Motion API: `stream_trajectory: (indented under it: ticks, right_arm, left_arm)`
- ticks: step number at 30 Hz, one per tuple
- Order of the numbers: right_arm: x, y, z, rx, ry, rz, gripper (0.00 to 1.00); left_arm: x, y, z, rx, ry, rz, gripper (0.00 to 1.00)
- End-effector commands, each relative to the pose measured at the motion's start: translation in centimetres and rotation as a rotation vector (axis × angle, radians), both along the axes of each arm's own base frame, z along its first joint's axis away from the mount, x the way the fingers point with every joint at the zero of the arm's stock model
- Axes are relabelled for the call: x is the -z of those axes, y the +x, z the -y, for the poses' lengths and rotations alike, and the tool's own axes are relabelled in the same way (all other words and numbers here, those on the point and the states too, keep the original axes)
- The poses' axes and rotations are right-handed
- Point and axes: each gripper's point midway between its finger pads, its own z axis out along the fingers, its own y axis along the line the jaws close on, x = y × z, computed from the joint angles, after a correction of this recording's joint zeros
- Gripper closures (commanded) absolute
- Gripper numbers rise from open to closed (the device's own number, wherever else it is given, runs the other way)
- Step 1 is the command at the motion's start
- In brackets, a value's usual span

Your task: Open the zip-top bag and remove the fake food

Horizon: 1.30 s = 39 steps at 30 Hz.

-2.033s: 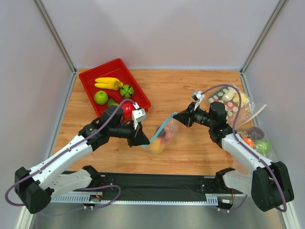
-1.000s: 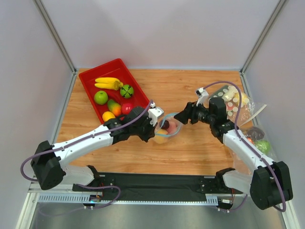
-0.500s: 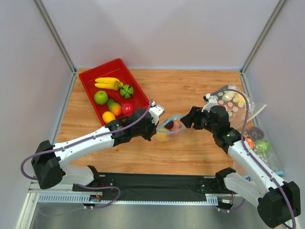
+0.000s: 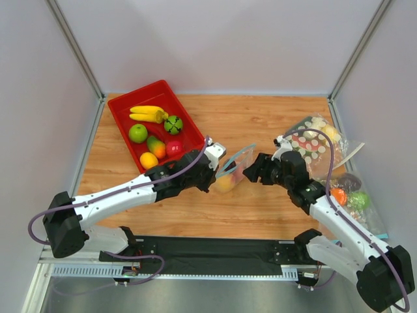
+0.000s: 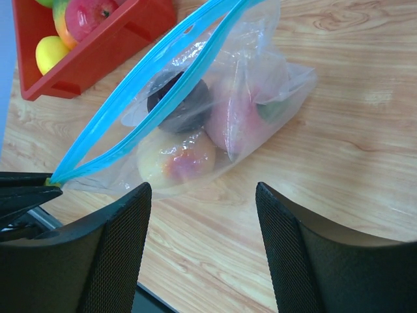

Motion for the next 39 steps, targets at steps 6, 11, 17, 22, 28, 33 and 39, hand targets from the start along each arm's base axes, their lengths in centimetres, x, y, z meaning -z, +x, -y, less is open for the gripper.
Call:
stream_trajectory:
  ticks: [6, 11, 17, 22, 28, 33, 39]
  right_arm:
    - [-4.3, 0.8, -0.2, 0.050, 0.091, 0.111, 0.33]
    - [-4.1, 1.7, -0.8, 0.054, 0.102, 0.087, 0.33]
    - [-4.5, 2.3, -1.8, 0.046, 0.147, 0.085, 0.34]
    - [-3.5, 2.7, -2.3, 0.033, 0.130, 0.058, 0.34]
    - [-0.9, 3.0, -2.9, 0.018, 0.090, -0.001, 0.41]
    - [-0.4, 3.0, -3.2, 0.008, 0.089, -0.007, 0.84]
    - [-0.7, 2.7, -3.1, -0.014, 0.070, 0.023, 1.00]
  left_arm:
    - [-1.8, 0.4, 1.1, -0.017, -0.046, 0.043, 1.00]
    - [-1.7, 0.1, 1.8, -0.008, -0.050, 0.037, 1.00]
    - [-1.1, -0.1, 2.0, -0.015, -0.041, 0.029, 1.00]
    - [-1.1, -0.4, 2.3, 0.000, -0.040, 0.029, 1.00]
    - [-1.5, -1.2, 3.5, 0.066, -0.069, 0.047, 1.00]
    - [-1.8, -1.5, 4.1, 0.092, -0.087, 0.043, 0.96]
    - [-3.9, -0.6, 4.6, 0.074, -0.116, 0.090, 0.54]
